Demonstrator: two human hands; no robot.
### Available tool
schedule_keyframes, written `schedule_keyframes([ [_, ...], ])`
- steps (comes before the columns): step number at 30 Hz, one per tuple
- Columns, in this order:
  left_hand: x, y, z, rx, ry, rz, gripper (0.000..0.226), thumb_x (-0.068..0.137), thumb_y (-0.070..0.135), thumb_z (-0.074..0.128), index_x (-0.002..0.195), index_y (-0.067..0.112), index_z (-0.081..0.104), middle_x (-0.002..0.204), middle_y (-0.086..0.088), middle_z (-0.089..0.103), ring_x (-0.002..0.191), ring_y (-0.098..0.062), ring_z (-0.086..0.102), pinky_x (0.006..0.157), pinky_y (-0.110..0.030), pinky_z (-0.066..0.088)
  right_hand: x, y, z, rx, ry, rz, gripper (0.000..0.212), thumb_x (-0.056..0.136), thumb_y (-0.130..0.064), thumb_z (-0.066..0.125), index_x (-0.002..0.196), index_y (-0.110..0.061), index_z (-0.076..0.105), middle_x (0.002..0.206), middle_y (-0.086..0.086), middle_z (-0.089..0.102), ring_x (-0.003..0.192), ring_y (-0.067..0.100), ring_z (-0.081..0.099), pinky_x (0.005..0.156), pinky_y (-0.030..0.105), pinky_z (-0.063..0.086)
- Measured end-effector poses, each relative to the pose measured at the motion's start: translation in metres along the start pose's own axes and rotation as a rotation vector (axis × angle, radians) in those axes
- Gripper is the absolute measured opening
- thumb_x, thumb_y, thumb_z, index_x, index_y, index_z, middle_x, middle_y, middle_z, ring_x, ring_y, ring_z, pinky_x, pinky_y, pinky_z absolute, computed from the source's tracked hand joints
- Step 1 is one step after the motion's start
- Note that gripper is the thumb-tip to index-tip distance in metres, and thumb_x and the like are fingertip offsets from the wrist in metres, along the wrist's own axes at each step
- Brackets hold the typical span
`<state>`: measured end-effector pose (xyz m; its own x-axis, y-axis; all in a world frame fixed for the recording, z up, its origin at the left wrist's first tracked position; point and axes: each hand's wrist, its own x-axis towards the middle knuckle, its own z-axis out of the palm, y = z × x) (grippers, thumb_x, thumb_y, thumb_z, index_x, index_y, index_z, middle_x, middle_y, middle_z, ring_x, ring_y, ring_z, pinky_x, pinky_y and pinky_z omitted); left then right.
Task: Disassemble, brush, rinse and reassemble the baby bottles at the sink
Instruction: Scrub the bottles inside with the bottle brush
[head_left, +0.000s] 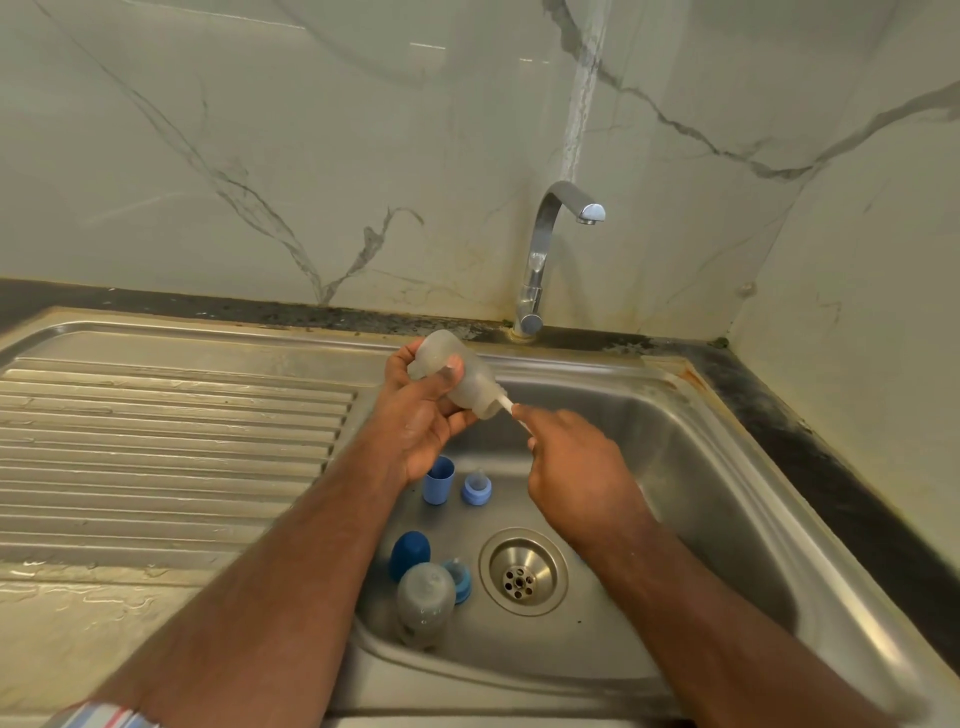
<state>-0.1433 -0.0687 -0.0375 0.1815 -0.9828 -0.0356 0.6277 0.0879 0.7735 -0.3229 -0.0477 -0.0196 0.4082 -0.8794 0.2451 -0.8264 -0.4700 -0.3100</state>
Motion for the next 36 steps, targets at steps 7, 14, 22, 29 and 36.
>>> schedule_keyframes([
  [7,0.001,0.001,-0.002,-0.008,0.009,0.010,0.049,0.094,0.005,0.065,0.135,0.022,0.044,0.137,-0.016,0.051,0.118,-0.042,0.063,0.074,-0.050,0.063,0.000,-0.002,-0.006,0.218,-0.046,-0.017,0.043,0.101,-0.016,0.050,0.141,-0.032,0.054,0.105,-0.004,0.065,0.079,0.006,0.057,0.071,0.018,0.045],
  [14,0.002,-0.002,-0.002,0.063,0.029,0.012,0.050,0.095,0.004,0.065,0.136,0.021,0.043,0.139,-0.016,0.051,0.118,-0.041,0.063,0.072,-0.048,0.063,0.004,-0.007,0.004,-0.096,-0.105,-0.004,0.053,0.096,-0.010,0.045,0.146,-0.028,0.044,0.102,0.004,0.061,0.090,0.023,0.060,0.071,0.031,0.044],
  [22,0.003,0.000,-0.005,0.020,0.045,0.016,0.055,0.096,0.006,0.064,0.141,0.023,0.039,0.135,-0.015,0.053,0.113,-0.039,0.067,0.078,-0.052,0.062,0.000,0.003,-0.004,0.075,-0.019,0.056,0.032,0.102,-0.020,0.049,0.132,-0.029,0.053,0.108,-0.002,0.063,0.093,0.017,0.059,0.084,0.035,0.050],
  [29,0.001,-0.001,-0.002,0.025,0.046,0.015,0.053,0.098,0.004,0.061,0.142,0.021,0.039,0.133,-0.014,0.052,0.113,-0.038,0.065,0.075,-0.052,0.063,-0.002,0.002,-0.002,0.141,-0.118,0.068,0.039,0.103,-0.033,0.049,0.141,-0.040,0.051,0.109,-0.003,0.070,0.079,0.013,0.064,0.076,0.033,0.055],
  [36,0.000,-0.004,0.001,0.069,0.041,0.009,0.048,0.098,0.005,0.061,0.138,0.021,0.041,0.130,-0.012,0.054,0.109,-0.035,0.067,0.070,-0.046,0.064,0.002,0.003,0.002,-0.021,-0.088,0.060,0.047,0.104,-0.026,0.046,0.149,-0.039,0.040,0.103,-0.002,0.057,0.094,0.021,0.060,0.076,0.031,0.046],
])
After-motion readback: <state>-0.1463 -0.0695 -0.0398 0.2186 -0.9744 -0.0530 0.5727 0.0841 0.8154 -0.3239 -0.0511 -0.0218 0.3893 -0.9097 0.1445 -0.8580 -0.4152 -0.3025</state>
